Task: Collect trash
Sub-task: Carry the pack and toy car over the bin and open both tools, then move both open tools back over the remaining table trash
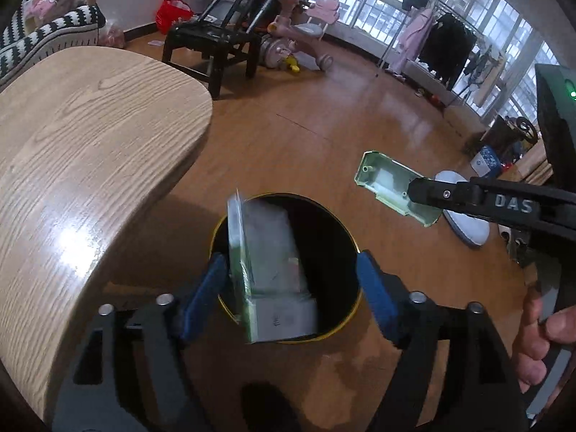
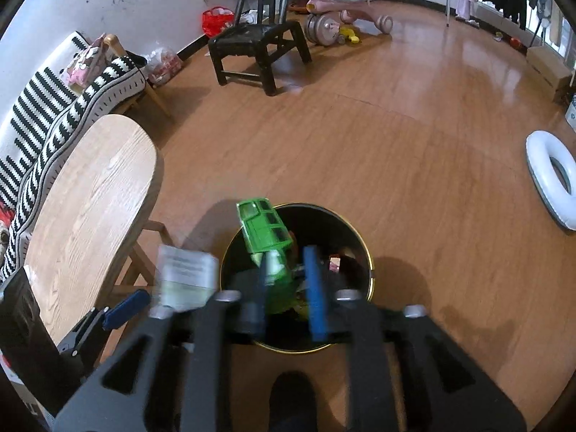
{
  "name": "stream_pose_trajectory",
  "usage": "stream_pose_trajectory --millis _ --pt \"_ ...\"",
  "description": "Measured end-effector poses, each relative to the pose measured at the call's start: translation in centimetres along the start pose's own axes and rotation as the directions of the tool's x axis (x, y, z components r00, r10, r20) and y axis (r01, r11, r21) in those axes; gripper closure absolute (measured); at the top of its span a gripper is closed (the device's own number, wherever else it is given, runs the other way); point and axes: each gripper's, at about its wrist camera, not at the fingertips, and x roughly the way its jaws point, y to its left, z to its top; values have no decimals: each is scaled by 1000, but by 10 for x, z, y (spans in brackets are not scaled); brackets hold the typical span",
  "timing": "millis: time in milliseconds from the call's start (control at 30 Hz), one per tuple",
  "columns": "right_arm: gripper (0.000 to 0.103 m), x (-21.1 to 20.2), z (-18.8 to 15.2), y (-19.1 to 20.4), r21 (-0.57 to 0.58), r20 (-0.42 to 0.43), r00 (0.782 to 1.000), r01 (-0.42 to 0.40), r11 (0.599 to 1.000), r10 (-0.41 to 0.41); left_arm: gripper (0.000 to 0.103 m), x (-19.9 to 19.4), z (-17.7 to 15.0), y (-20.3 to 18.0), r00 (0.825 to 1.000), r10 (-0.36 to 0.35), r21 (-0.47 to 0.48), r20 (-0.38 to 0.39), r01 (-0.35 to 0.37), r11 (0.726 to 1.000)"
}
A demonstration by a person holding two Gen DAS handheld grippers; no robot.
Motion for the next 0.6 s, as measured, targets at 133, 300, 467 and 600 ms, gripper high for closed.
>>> stream_pose_trajectory --millis 133,300,467,600 --pt "28 -11 0 1 -1 50 999 14 1000 -14 27 1 0 2 1000 -5 -18 -7 5 1000" --pt "28 -5 -3 2 -18 28 999 36 999 -35 20 -9 1 7 1000 -4 -42 11 5 999" --pt "28 -2 -4 2 -11 16 999 43 999 -43 19 -18 0 14 1000 -2 -63 27 4 998" --pt "28 0 -4 1 -10 7 999 41 999 -41 19 -21 -1 16 1000 0 -73 31 2 997"
